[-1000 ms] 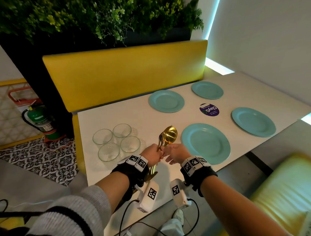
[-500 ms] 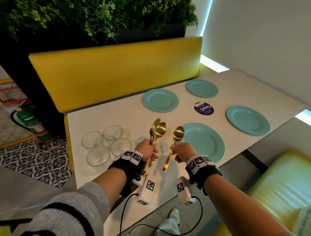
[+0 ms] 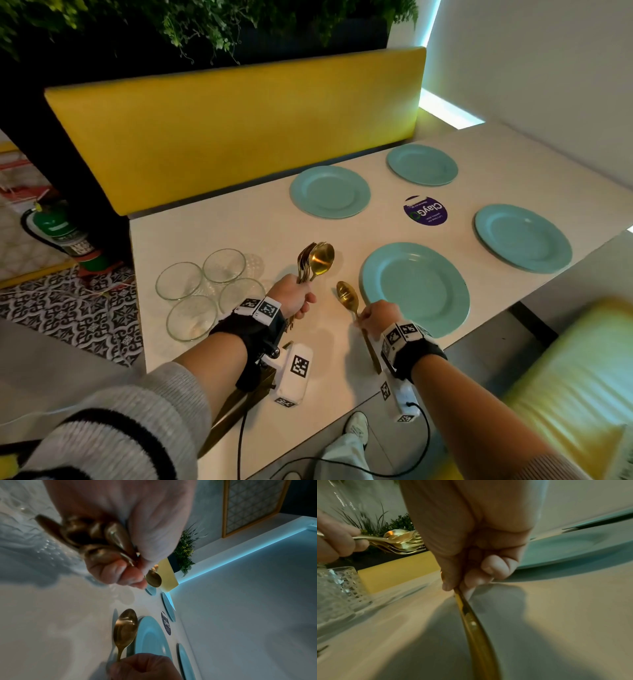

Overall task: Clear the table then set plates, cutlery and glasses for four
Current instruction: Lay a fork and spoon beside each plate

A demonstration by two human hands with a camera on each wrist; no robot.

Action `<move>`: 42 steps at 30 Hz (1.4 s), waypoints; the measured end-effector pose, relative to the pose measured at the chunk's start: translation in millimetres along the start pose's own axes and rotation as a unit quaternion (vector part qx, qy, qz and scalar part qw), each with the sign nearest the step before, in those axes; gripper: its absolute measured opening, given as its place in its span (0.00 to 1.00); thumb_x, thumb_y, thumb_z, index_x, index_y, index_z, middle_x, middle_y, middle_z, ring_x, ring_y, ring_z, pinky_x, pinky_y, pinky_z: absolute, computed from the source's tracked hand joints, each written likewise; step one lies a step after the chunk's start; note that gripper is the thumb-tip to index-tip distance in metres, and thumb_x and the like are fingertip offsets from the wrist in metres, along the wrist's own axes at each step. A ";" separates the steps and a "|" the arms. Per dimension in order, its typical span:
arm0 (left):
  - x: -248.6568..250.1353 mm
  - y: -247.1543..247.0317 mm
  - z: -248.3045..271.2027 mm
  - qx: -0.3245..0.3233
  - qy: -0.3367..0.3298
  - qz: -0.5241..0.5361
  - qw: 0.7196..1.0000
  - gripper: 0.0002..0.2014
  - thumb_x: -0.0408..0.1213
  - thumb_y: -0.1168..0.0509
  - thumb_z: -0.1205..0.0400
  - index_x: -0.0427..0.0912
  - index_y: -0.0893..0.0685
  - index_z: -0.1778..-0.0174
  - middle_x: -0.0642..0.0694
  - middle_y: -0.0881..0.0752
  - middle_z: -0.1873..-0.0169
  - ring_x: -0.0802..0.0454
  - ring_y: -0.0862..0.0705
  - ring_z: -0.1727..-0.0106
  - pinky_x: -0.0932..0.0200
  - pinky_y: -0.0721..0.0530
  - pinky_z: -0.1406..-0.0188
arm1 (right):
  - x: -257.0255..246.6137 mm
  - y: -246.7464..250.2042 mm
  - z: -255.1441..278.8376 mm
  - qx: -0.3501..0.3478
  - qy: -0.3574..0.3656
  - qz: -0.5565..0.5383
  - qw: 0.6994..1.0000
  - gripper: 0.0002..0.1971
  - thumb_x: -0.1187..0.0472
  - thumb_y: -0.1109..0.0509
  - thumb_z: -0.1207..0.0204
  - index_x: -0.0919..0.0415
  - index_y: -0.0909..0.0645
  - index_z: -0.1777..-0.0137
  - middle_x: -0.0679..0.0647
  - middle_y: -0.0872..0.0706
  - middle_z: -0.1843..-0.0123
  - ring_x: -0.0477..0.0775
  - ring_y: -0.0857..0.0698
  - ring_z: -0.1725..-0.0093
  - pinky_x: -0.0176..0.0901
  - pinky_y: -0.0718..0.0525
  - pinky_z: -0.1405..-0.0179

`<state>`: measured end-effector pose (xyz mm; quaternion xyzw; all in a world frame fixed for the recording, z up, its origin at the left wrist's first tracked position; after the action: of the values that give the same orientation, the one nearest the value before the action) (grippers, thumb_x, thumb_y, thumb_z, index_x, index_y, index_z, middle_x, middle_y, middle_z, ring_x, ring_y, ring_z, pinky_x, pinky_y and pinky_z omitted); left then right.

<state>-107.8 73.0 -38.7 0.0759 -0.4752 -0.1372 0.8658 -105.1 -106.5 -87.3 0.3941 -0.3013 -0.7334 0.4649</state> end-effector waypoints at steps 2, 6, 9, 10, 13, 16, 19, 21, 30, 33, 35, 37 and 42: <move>0.2 1.1 -3.7 0.004 -0.006 -0.005 1.000 0.10 0.37 0.48 0.13 0.40 0.25 0.56 0.46 0.20 0.66 0.55 0.26 0.72 0.65 0.28 0.75 | 0.0 2.0 -4.7 0.013 -0.005 0.012 1.000 0.16 0.51 0.34 0.22 0.60 0.13 0.44 0.58 0.11 0.47 0.57 0.13 0.47 0.46 0.14 0.43; 3.4 1.6 -8.4 0.013 -0.015 -0.006 1.000 0.07 0.37 0.47 0.13 0.39 0.26 0.49 0.48 0.18 0.65 0.55 0.25 0.72 0.66 0.27 0.75 | -0.7 4.2 -12.7 0.035 -0.024 0.011 0.999 0.14 0.50 0.31 0.24 0.58 0.13 0.45 0.56 0.12 0.49 0.56 0.13 0.51 0.43 0.15 0.53; 5.4 2.4 -11.9 0.016 -0.021 -0.015 1.000 0.10 0.38 0.47 0.13 0.38 0.26 0.41 0.49 0.18 0.62 0.56 0.21 0.70 0.67 0.25 0.75 | -1.5 4.9 -16.9 0.045 -0.023 0.026 0.998 0.14 0.51 0.32 0.24 0.58 0.14 0.44 0.56 0.12 0.48 0.56 0.13 0.49 0.44 0.13 0.51; 5.9 2.4 -13.2 0.017 -0.022 -0.024 0.999 0.11 0.39 0.47 0.13 0.37 0.26 0.40 0.49 0.19 0.62 0.57 0.21 0.69 0.68 0.25 0.74 | -1.4 4.9 -18.1 0.050 -0.021 0.031 0.998 0.14 0.52 0.32 0.23 0.58 0.14 0.44 0.56 0.12 0.48 0.56 0.13 0.49 0.46 0.13 0.49; 6.3 1.3 -17.2 0.021 -0.023 -0.037 0.999 0.13 0.39 0.47 0.13 0.36 0.25 0.39 0.49 0.20 0.63 0.56 0.20 0.69 0.67 0.24 0.74 | -1.0 4.2 -21.1 0.063 -0.014 0.055 0.996 0.13 0.55 0.35 0.20 0.59 0.15 0.42 0.56 0.13 0.47 0.57 0.13 0.48 0.46 0.13 0.47; 4.6 0.2 -19.9 0.022 -0.020 -0.036 0.999 0.13 0.39 0.47 0.13 0.34 0.24 0.40 0.49 0.19 0.65 0.56 0.20 0.70 0.67 0.23 0.73 | -0.7 4.2 -22.9 0.070 -0.001 0.078 0.994 0.14 0.58 0.39 0.19 0.59 0.15 0.41 0.56 0.13 0.46 0.58 0.13 0.47 0.46 0.15 0.49; 2.6 0.0 -21.4 0.023 -0.020 -0.032 0.999 0.12 0.38 0.47 0.13 0.35 0.24 0.41 0.49 0.19 0.65 0.55 0.21 0.69 0.66 0.22 0.72 | -1.2 4.3 -22.5 0.073 0.005 0.095 0.993 0.15 0.59 0.41 0.18 0.60 0.16 0.39 0.57 0.14 0.44 0.58 0.13 0.45 0.46 0.15 0.47; 1.7 0.0 -21.7 0.025 -0.020 -0.029 0.999 0.10 0.38 0.47 0.13 0.37 0.25 0.43 0.49 0.19 0.65 0.55 0.21 0.70 0.66 0.22 0.73 | -1.0 3.9 -22.3 0.075 0.005 0.101 0.992 0.15 0.59 0.41 0.18 0.59 0.16 0.39 0.57 0.14 0.44 0.58 0.13 0.45 0.47 0.14 0.46; 8.2 -2.5 -27.5 0.029 -0.037 0.000 0.999 0.10 0.37 0.47 0.13 0.36 0.25 0.44 0.49 0.19 0.64 0.54 0.20 0.70 0.65 0.22 0.73 | 0.0 14.3 -21.5 0.048 0.015 0.067 0.996 0.13 0.58 0.38 0.22 0.60 0.14 0.47 0.56 0.12 0.48 0.58 0.13 0.49 0.42 0.15 0.52; 17.5 -6.9 -32.3 0.034 -0.041 0.028 0.998 0.12 0.38 0.46 0.13 0.34 0.24 0.42 0.47 0.18 0.64 0.54 0.21 0.70 0.64 0.22 0.72 | 6.3 38.6 -26.8 0.059 0.017 0.040 0.997 0.13 0.56 0.36 0.22 0.60 0.12 0.48 0.56 0.11 0.48 0.58 0.14 0.46 0.44 0.16 0.46; 26.4 -12.6 -38.3 0.036 -0.043 0.029 0.998 0.11 0.37 0.47 0.13 0.35 0.24 0.44 0.47 0.19 0.65 0.54 0.22 0.71 0.65 0.24 0.74 | 17.7 60.9 -35.9 0.076 0.003 0.010 0.997 0.13 0.54 0.34 0.22 0.61 0.12 0.49 0.57 0.11 0.49 0.58 0.14 0.45 0.45 0.17 0.44; 36.5 -19.6 -47.1 0.035 -0.042 0.039 0.998 0.09 0.37 0.47 0.13 0.36 0.25 0.46 0.47 0.19 0.65 0.54 0.24 0.72 0.65 0.26 0.75 | 34.0 84.2 -48.9 0.089 -0.012 0.001 0.996 0.13 0.55 0.33 0.22 0.62 0.13 0.47 0.57 0.11 0.46 0.58 0.15 0.42 0.46 0.18 0.41; 65.1 -44.5 -79.8 0.039 -0.022 0.062 0.997 0.07 0.36 0.47 0.13 0.38 0.27 0.52 0.46 0.19 0.65 0.53 0.24 0.71 0.63 0.27 0.75 | 86.1 139.1 -86.2 0.112 -0.064 0.008 0.992 0.14 0.56 0.34 0.22 0.61 0.13 0.44 0.58 0.11 0.42 0.59 0.14 0.41 0.46 0.16 0.40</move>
<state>-14.6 10.6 -41.0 0.0769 -0.5030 -0.0659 0.8583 8.6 -245.9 -44.3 0.3934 -0.4134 -0.7150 0.4038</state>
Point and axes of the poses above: each hand's wrist, its own z-axis away from the middle knuckle, its own y-axis out of the back of the hand, x = y × z, the point moved 3 cm from there along -z, towards the middle knuckle
